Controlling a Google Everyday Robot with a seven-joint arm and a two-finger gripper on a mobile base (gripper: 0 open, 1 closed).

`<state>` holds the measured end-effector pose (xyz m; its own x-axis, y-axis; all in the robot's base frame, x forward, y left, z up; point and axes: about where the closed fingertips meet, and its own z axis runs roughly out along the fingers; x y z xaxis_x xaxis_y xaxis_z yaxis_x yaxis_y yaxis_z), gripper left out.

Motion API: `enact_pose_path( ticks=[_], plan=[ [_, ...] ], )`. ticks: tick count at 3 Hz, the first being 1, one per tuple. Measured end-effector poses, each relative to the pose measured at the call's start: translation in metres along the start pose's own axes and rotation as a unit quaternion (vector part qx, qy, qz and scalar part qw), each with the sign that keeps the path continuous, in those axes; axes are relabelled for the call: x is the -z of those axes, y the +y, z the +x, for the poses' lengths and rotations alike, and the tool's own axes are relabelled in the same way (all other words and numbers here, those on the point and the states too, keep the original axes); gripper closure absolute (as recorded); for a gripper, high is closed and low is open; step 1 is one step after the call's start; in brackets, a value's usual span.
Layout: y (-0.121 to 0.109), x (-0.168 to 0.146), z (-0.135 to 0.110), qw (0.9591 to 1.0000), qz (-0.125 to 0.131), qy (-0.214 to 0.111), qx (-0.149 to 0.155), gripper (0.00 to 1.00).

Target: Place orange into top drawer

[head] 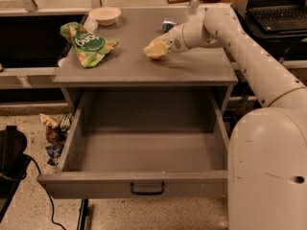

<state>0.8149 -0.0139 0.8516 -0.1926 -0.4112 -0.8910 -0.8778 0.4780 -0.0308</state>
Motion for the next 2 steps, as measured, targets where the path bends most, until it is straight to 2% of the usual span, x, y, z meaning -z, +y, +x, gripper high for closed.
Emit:
enact_pose_path(
  ticks=[1,2],
  plan=[
    [0.0007,0.0277,-0.0338,0.9976,0.008,-0.059,0.036,0.89],
    [0.0045,0.0245,-0.0366,0.9968,0.004,-0.064,0.047,1.00]
  ],
)
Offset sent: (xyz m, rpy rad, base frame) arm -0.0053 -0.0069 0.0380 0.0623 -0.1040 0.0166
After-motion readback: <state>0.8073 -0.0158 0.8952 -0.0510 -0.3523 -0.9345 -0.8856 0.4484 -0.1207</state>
